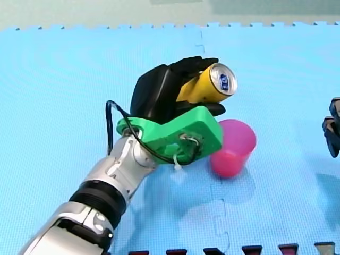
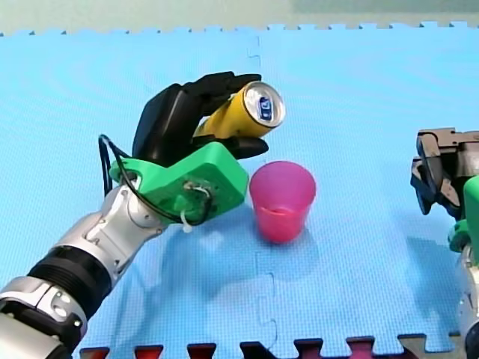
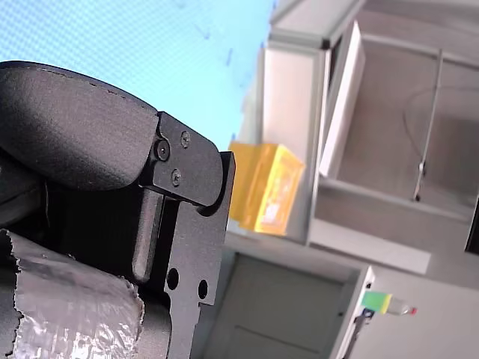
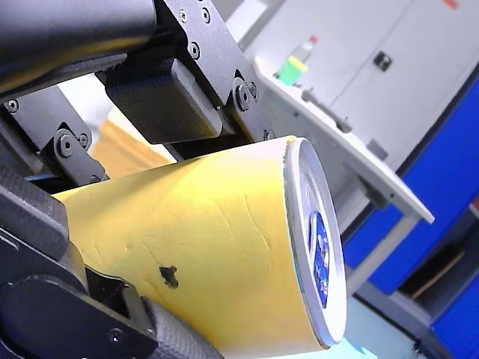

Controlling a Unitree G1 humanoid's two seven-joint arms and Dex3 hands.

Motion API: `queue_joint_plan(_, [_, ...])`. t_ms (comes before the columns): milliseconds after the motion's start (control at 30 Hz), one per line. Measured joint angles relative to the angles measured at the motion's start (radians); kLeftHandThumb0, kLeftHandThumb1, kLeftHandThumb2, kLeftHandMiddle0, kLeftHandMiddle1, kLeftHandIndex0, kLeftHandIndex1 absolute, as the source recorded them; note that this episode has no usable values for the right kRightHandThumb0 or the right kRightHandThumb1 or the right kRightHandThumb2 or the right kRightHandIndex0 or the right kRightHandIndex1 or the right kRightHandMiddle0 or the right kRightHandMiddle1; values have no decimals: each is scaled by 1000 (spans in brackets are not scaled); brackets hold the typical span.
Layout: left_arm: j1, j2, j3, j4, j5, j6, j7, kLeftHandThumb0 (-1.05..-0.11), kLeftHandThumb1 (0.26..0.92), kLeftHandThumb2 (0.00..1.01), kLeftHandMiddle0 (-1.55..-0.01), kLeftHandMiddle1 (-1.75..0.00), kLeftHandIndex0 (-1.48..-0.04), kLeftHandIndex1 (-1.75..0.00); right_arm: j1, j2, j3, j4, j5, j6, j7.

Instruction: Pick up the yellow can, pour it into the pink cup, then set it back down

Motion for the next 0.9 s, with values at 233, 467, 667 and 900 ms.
queue_joint_plan(233, [-6,39,-72,-4,106,27,96,-456,815,0,-1308,-3,-1158,0,0,2,-1,3,2,-4,1])
queue_joint_plan(467, [-8,61,-113,-30,156,59,148,-435,817,1,-1309,-2,-1161,-2,-2,4,-2,6,5,-6,1])
queue_joint_plan(667, [-11,73,-172,-40,248,131,241,-408,819,1,-1320,-7,-1170,-5,-4,6,-1,6,4,-6,-1])
queue_joint_plan(900, [-20,78,-213,-34,280,171,280,-385,831,4,-1369,-28,-1193,-9,-4,9,-1,6,4,-7,-9])
